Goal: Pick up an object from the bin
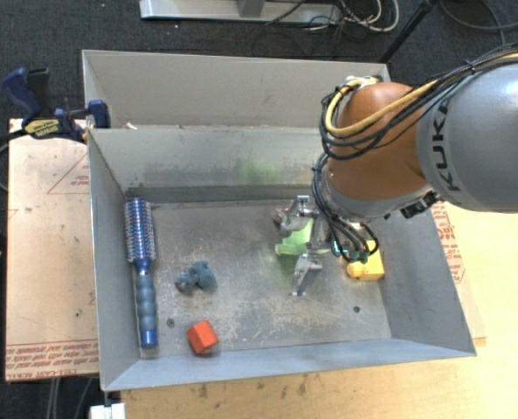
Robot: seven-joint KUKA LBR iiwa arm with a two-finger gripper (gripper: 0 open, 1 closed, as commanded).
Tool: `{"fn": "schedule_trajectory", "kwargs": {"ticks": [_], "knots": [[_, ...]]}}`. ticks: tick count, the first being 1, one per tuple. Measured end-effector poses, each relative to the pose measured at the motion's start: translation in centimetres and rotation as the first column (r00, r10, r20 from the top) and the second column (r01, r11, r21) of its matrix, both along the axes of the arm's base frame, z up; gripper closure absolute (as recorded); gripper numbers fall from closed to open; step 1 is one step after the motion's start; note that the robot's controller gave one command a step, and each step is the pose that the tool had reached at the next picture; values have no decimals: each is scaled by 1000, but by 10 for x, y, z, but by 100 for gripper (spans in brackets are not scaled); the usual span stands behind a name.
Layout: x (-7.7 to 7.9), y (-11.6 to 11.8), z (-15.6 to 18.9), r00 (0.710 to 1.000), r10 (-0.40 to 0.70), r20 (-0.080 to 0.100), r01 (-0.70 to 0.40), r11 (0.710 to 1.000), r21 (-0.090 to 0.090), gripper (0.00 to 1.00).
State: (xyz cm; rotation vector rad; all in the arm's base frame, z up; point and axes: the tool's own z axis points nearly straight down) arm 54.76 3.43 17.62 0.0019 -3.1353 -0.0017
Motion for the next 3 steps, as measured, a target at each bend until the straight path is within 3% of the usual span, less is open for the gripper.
{"fn": "schedule_trajectory", "kwargs": {"ticks": [1, 2, 3], "knots": [[65, -78, -60, 997, -74, 8, 74, 997, -3, 0], [65, -73, -56, 998, -67, 9, 67, 998, 0, 100], [67, -71, 82, 1000, 21, 18, -21, 1000, -1, 100]]}}
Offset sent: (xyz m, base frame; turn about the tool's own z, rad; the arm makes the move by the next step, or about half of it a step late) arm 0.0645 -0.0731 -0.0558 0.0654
